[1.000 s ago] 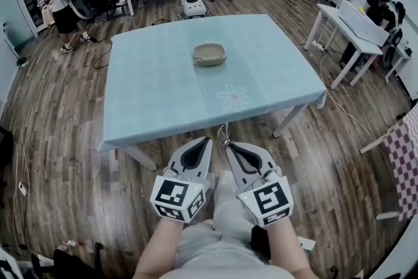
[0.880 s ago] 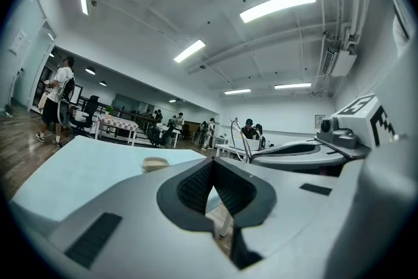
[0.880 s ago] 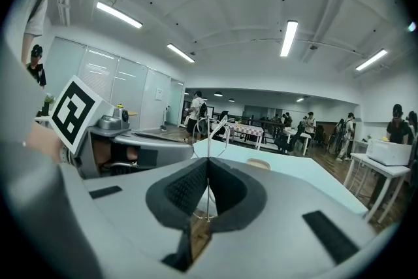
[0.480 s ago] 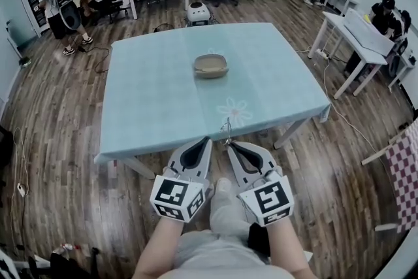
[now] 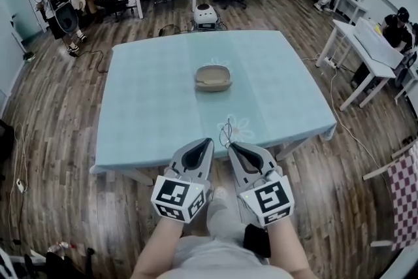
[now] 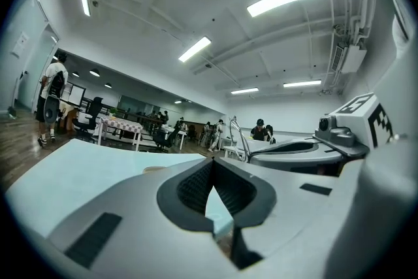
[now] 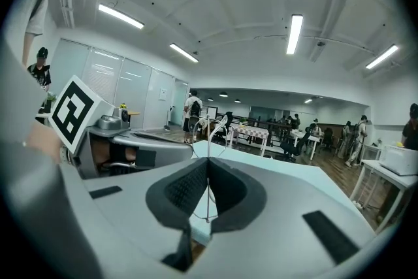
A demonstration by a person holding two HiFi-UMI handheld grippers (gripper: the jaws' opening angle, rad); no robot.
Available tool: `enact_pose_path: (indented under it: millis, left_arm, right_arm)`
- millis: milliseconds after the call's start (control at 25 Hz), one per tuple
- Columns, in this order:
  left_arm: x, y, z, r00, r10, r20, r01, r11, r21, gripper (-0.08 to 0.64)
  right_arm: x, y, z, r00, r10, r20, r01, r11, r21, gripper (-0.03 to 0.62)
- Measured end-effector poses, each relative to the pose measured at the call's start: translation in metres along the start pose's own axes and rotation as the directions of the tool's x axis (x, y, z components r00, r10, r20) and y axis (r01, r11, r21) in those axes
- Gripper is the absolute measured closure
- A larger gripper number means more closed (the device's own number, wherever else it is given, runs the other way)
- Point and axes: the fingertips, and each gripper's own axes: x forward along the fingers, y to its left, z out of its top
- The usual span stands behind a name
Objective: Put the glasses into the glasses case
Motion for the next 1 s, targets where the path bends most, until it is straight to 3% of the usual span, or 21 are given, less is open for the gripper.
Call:
enact_pose_path:
  millis: [600, 1000]
  left_arm:
    - [0.101, 0.052, 0.014, 0.997, 0.070, -0.022, -0.070, 0.998, 0.001, 0.551]
    - [0.168, 0.081, 0.018, 0.995, 0.092, -0.034, -0.091, 0.996, 0.022, 0.551]
  right_arm:
    - [0.085, -0.081, 0.002, 0.996, 0.091, -0.011, -0.091, 0.996, 0.002, 0.580]
    - [0.133, -0.138, -0.004, 0.994, 0.111, -0.020, -0.111, 0.994, 0.003, 0.580]
